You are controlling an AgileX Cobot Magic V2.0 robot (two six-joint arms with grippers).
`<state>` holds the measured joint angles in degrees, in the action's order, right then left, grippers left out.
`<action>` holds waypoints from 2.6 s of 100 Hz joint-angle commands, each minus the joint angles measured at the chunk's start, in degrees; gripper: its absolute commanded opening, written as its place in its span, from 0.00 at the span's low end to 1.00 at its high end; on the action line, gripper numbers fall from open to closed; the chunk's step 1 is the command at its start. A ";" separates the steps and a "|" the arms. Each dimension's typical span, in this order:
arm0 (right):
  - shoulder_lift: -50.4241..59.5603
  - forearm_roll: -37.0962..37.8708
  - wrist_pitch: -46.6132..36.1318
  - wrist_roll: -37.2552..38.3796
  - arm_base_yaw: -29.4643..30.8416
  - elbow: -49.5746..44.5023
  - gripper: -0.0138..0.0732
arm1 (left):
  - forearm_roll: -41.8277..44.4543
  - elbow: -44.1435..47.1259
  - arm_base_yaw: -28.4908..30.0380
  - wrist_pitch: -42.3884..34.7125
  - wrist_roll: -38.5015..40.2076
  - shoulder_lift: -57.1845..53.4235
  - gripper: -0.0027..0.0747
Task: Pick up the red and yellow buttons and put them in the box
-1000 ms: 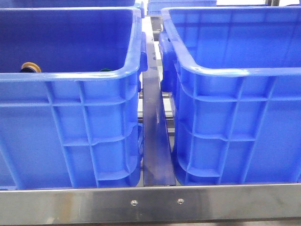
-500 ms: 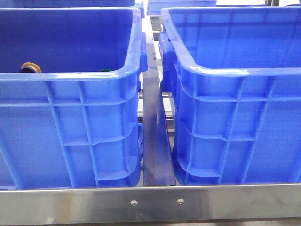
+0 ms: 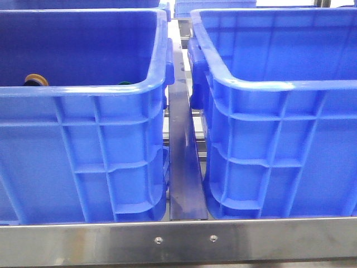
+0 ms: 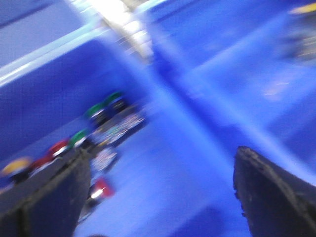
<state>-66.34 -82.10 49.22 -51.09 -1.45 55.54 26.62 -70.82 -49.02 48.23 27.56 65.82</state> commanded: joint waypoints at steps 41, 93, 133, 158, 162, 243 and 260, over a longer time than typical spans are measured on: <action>2.08 4.45 -4.61 -0.96 1.45 2.05 0.37 | 1.73 18.97 25.18 -16.15 7.94 -14.93 0.75; 1.77 7.35 -24.80 -10.34 1.10 0.54 0.37 | 7.47 26.41 34.03 -19.95 7.69 -29.14 0.14; -9.67 -4.67 -37.15 -36.81 -0.69 -0.10 0.37 | 7.62 26.41 34.03 -20.05 7.69 -29.14 0.01; -20.19 -20.92 -35.09 -54.69 -2.06 2.41 0.37 | 7.52 26.41 34.03 -20.05 7.69 -29.14 0.01; -21.74 -23.81 -35.09 -57.64 -2.06 3.33 0.37 | 7.41 26.41 34.03 -20.05 7.69 -29.14 0.01; -36.68 -28.77 -40.08 -65.92 -2.06 10.55 0.37 | 6.94 26.41 34.03 -19.95 7.69 -29.14 0.01; -36.56 -28.77 -38.60 -65.86 -2.06 9.56 0.38 | 6.94 26.41 34.03 -19.95 7.69 -29.14 0.01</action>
<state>-104.95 -104.68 10.38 -116.25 -3.75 64.94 32.70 -42.92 -15.09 31.91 34.75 36.77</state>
